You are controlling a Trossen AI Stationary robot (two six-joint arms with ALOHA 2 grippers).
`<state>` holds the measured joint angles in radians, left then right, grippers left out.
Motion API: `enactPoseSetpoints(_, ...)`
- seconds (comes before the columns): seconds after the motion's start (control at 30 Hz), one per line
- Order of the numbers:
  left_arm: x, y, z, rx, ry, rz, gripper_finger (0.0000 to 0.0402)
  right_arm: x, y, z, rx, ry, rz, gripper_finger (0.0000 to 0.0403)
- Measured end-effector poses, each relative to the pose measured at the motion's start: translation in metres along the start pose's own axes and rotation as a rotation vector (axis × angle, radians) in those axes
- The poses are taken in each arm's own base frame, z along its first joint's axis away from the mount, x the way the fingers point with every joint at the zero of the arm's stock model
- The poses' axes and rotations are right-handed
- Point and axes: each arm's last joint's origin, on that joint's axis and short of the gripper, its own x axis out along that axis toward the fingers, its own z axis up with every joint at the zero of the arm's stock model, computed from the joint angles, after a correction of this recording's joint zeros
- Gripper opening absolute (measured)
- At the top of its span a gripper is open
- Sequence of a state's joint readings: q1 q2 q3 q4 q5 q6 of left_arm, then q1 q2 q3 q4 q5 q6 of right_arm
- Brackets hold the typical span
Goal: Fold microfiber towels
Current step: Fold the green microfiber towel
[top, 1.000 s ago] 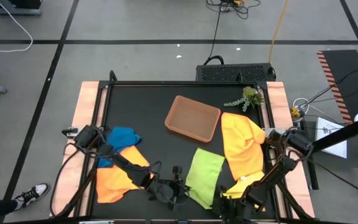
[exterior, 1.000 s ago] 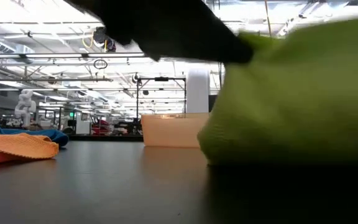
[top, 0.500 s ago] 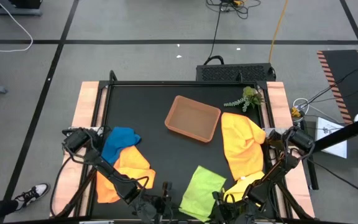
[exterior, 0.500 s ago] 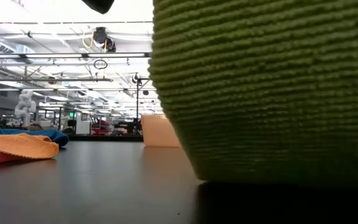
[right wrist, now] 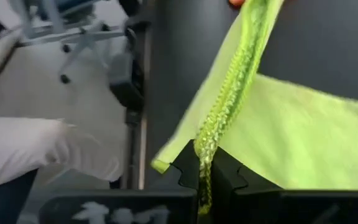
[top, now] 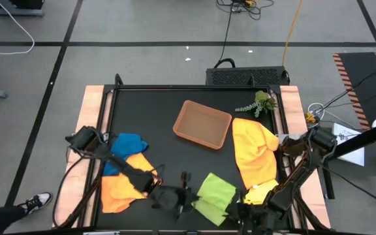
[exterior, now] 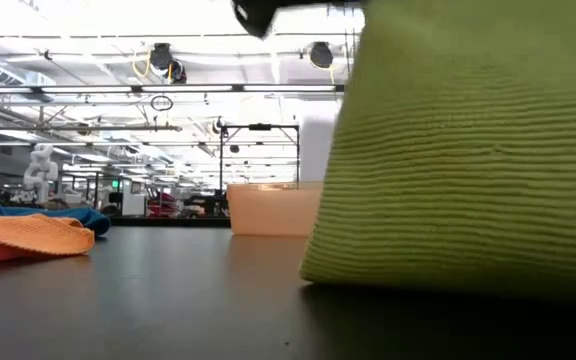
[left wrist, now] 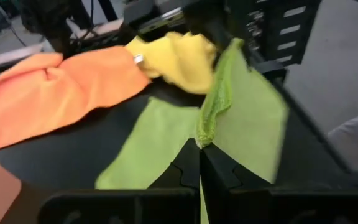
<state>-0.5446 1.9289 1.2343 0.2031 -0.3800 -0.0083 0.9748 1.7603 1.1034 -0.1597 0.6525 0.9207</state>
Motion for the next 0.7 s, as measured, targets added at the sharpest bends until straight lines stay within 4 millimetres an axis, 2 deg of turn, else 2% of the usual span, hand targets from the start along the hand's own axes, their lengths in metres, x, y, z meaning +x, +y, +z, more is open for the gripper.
enactPoseSetpoints(0.3,0.024,0.060,-0.011,-0.065,0.061,-0.026,0.0000,0.000,-0.022,-0.010,0.099,0.079,-0.199,0.0000)
enactPoseSetpoints(0.47,0.035,0.078,-0.020,-0.076,0.086,-0.038,0.0000,0.002,-0.033,-0.019,0.152,0.092,-0.250,0.0000)
enactPoseSetpoints(0.7,0.050,0.087,-0.032,-0.055,0.069,-0.045,0.0003,0.008,-0.052,-0.035,0.224,0.122,-0.297,0.0000)
